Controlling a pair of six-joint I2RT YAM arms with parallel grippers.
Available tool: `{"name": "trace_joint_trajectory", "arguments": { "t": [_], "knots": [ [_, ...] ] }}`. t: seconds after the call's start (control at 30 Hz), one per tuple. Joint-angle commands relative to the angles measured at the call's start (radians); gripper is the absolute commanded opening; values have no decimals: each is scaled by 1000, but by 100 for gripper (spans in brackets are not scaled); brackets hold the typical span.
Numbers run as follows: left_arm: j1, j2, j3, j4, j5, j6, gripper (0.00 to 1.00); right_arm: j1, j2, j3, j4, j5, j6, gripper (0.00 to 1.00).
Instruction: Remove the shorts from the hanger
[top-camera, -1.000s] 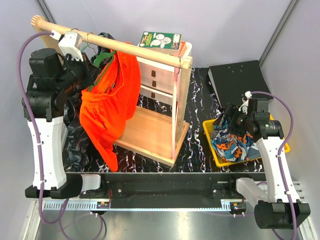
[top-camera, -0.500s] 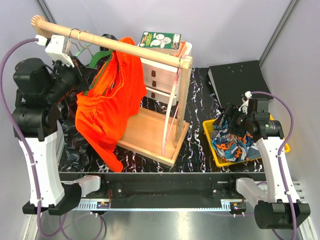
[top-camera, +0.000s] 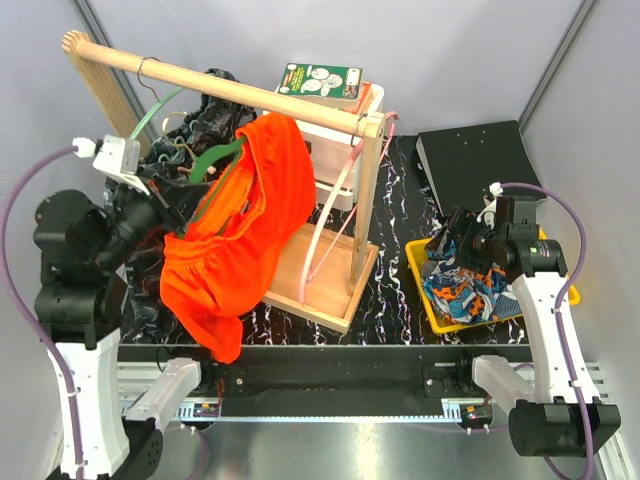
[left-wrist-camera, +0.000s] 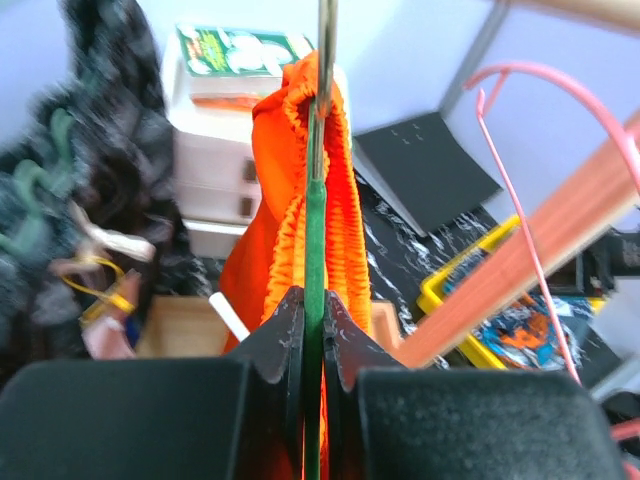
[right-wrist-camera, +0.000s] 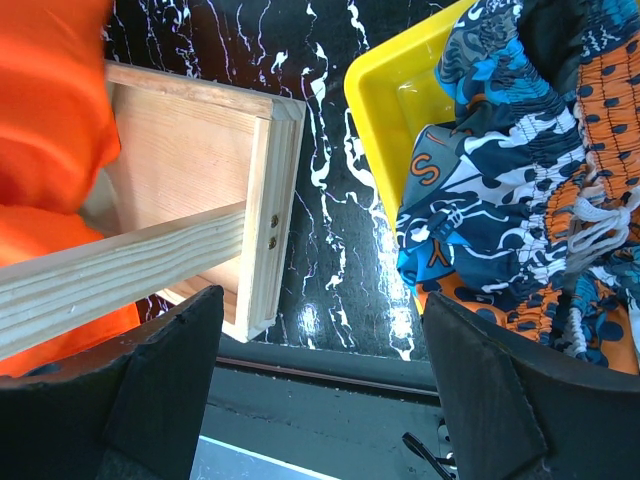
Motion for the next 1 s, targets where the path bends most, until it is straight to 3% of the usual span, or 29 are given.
{"name": "trace_joint_trajectory", "arguments": {
  "t": [0.0, 0.23, 0.47, 0.57, 0.8, 0.97],
  "knots": [
    [4, -71, -146, 260, 114, -120, 0, 4, 7, 3, 15, -15, -7, 88],
    [4, -103, -355, 424, 265, -265, 0, 4, 15, -38, 113, -143, 60, 88],
    [-3, -79, -508, 608, 331, -417, 0, 4, 32, -67, 375, -360, 223, 88],
    [-31, -57, -525, 622, 325, -417, 0, 4, 42, -70, 467, -407, 284, 90],
    [-248, 47, -511, 630, 202, -385, 0, 4, 64, -70, 572, -464, 355, 93],
    [-345, 119, -508, 634, 136, -374, 0, 7, 79, -108, 719, -547, 440, 88]
  ]
}}
